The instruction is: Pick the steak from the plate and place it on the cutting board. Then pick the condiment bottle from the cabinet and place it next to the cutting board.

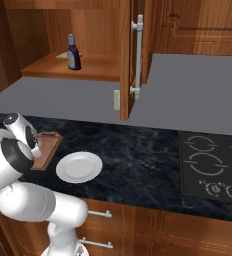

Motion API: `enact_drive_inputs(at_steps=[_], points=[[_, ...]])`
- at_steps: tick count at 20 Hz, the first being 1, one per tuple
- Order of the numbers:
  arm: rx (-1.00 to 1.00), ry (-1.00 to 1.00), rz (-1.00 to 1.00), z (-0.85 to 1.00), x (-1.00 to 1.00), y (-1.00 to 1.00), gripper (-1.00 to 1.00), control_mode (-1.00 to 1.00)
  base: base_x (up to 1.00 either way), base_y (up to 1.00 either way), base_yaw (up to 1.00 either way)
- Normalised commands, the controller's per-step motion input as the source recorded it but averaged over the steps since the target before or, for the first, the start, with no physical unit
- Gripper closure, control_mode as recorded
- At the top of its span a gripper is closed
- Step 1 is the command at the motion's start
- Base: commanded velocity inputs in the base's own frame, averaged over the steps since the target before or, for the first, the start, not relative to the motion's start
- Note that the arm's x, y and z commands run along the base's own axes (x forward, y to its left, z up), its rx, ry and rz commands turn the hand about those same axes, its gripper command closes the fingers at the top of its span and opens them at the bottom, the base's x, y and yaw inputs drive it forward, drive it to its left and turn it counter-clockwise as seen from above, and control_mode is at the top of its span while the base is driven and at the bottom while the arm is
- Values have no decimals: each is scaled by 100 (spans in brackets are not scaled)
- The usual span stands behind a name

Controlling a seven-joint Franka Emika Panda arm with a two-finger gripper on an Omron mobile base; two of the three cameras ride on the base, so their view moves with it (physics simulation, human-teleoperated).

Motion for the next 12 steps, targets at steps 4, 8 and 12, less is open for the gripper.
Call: enact_drive_inputs(at_steps=[4, 8, 12], points=[[0, -2, -1, -4, 13, 3, 100, -100, 0, 0, 0], [0, -3, -2, -8, 14, 0, 100, -100, 0, 0, 0], [0, -2, -2, -9, 13, 0, 100, -100, 0, 0, 0]])
